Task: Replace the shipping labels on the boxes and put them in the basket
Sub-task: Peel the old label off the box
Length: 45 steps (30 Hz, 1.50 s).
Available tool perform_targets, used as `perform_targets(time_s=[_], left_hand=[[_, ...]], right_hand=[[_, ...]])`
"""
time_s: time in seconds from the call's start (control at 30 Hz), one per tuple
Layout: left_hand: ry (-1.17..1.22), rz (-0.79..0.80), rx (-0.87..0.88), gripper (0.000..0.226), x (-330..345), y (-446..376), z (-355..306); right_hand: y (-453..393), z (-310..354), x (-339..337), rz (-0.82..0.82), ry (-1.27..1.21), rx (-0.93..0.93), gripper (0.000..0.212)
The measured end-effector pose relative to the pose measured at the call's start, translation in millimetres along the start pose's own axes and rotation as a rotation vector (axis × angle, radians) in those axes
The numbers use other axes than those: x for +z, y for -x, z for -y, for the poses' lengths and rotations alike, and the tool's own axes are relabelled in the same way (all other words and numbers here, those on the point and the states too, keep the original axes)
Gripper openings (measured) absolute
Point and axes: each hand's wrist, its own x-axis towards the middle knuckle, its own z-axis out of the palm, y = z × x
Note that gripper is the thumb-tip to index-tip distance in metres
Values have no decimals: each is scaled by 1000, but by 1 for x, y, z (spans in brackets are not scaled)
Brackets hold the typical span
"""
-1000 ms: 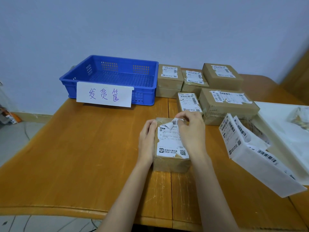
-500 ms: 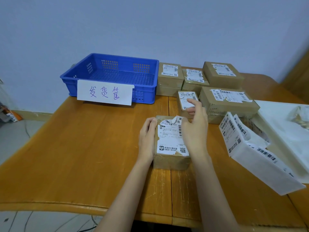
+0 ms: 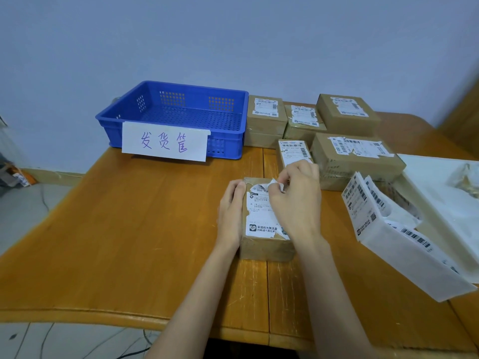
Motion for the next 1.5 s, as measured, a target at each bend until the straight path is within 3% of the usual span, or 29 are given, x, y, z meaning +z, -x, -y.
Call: perform_targets(time_s=[0.13, 0.27, 0.43, 0.57, 0.8, 1.0, 1.13, 1.3, 1.5], left_hand=[[5, 6, -10, 27, 0, 0, 0], [7, 14, -3, 29, -1, 0, 0], [-9, -6, -17, 24, -1, 0, 0], [7, -15, -8, 23, 0, -1, 0], [-9, -13, 2, 24, 1, -1, 1], [-9, -15, 0, 24, 0, 0, 0], [16, -17, 3, 24, 0, 1, -1], [23, -21, 4, 26, 1, 1, -2], [14, -21, 8, 25, 1, 1, -3]], right_hand=[[2, 0, 0, -66, -44, -8, 9], [2, 2, -4, -51, -120, 100, 61], [1, -4, 1, 48, -8, 149, 20], [0, -8, 5, 57, -4, 86, 6], [-1, -10, 3, 72, 13, 117, 7], [-1, -10, 4, 76, -128, 166, 9], [-1, -6, 1, 181, -165, 29, 51], [1, -6, 2, 157, -81, -56, 10], [3, -6, 1, 139, -103, -33, 8]])
